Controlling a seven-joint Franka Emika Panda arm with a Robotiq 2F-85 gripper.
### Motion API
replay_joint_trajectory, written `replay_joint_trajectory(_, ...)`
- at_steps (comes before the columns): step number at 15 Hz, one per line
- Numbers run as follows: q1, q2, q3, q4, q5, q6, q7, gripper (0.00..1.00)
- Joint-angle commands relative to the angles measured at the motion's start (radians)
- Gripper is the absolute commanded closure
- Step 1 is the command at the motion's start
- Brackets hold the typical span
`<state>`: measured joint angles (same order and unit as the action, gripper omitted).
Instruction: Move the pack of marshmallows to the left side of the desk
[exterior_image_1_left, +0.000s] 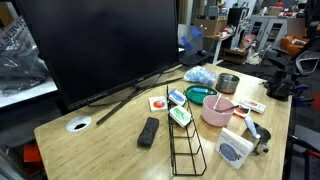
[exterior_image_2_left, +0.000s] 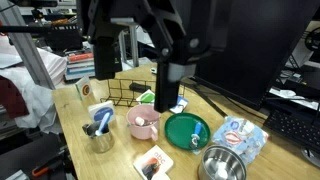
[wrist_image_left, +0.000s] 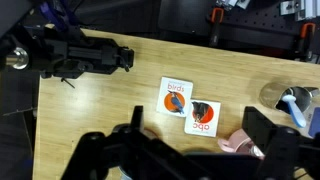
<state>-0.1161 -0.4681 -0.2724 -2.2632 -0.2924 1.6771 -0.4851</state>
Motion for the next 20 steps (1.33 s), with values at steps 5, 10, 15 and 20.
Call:
replay_joint_trajectory(5,0.001,0.008,0.001,0.005,0.008,-0.002,-0.010,0.00)
replay_joint_trajectory(10,0.034,0.054,-0.010,0.020,0.071,-0.004,-0.070,0.00)
replay_joint_trajectory(15,0.054,0.130,-0.002,0.026,0.180,0.103,-0.042,0.00)
replay_joint_trajectory(20,0.022,0.197,0.014,-0.002,0.239,0.246,0.060,0.00)
